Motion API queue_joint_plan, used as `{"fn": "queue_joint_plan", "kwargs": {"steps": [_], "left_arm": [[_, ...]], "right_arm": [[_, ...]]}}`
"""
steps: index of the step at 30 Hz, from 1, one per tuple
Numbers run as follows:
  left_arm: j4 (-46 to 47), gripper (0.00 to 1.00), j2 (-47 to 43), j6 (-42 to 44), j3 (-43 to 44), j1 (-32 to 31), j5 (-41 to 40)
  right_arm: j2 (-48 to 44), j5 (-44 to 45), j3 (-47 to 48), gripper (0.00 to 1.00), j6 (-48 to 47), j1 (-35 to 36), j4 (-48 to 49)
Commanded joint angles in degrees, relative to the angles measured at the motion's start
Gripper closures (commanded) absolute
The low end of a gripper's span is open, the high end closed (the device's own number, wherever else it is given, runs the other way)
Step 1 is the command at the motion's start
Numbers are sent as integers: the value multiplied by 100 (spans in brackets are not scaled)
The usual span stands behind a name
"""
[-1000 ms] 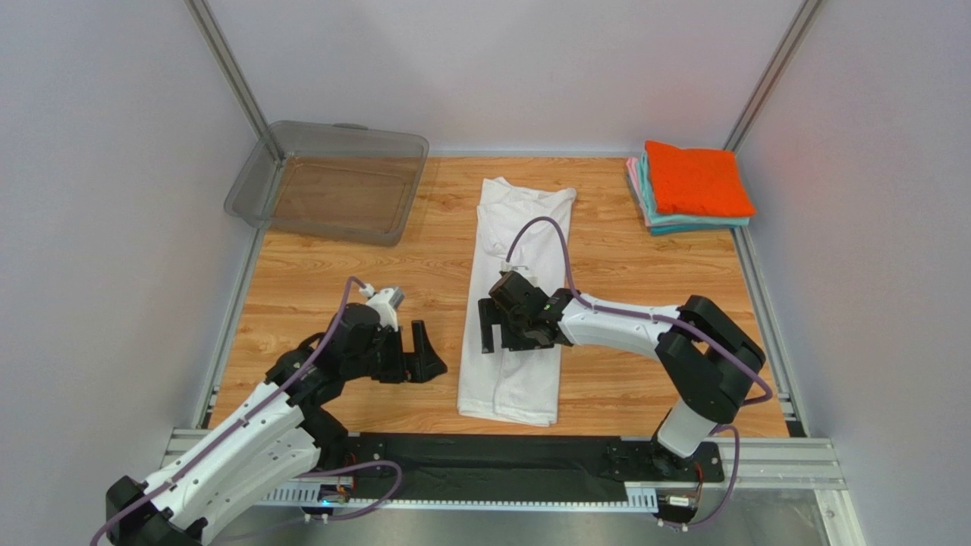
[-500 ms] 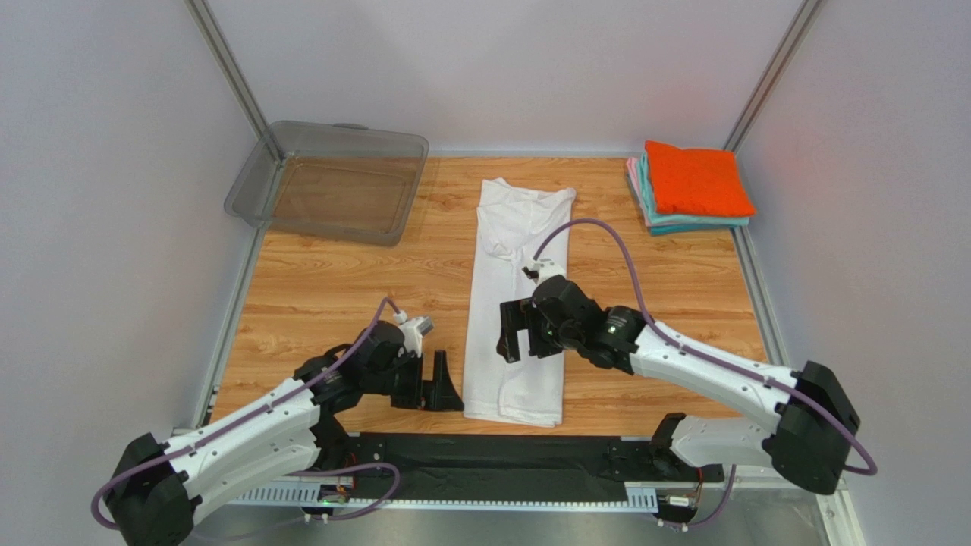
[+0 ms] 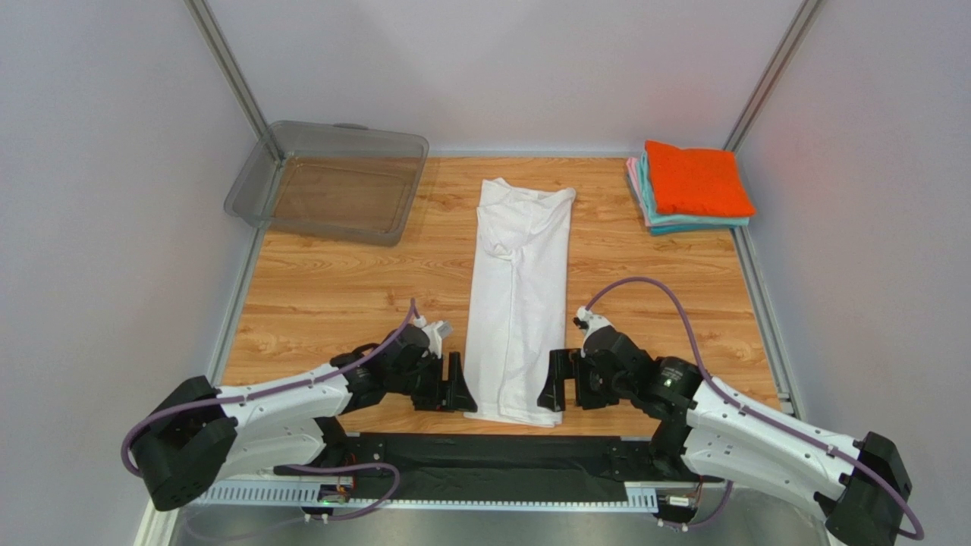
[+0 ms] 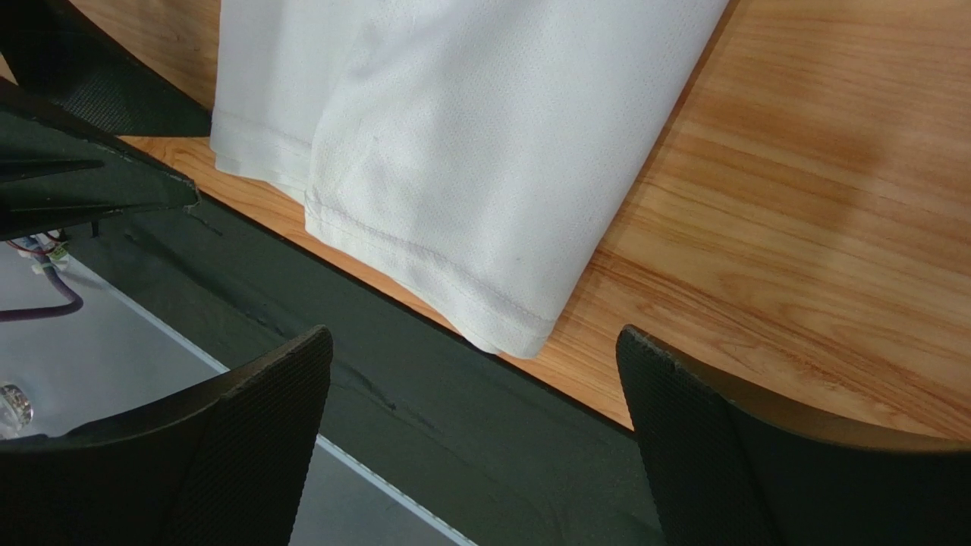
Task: Fold and stack the t-shirts
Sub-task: Fold the tshirt
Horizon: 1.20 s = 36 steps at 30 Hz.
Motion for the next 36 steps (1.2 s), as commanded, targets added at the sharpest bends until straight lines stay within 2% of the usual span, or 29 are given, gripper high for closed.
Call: {"fn": "queue_joint_plan", "kwargs": {"steps": [1, 7, 10, 12, 14, 19, 21, 28, 33, 36], "left_arm": [[468, 29, 361, -126, 45, -76, 55], [547, 50, 687, -170, 2, -199, 46], [495, 70, 696, -144, -7, -199, 46], [416, 78, 609, -126, -25, -199, 11], [345, 86, 556, -126, -34, -199, -41], [354, 98, 441, -117, -42, -199, -68], [398, 100, 476, -117, -42, -199, -77], [748, 100, 485, -293, -174, -199, -77], [653, 100, 353, -319, -236, -208, -156], [433, 100, 257, -363, -288, -199, -349]], "right_arm": [[-147, -185, -49, 5, 130, 29, -103], [178, -238, -145, 7, 104, 29, 81], [433, -352, -216, 8, 59, 29, 283], [599, -405, -181, 9, 59, 38, 275], [670, -431, -190, 15, 59, 47, 310], [872, -528, -260, 29, 103, 91, 538], [943, -615, -286, 33, 147, 117, 643], [1356, -511, -304, 39, 288, 363, 767], [1646, -212, -225, 65, 411, 425, 565], [1655, 69, -198, 74, 595, 425, 284]]}}
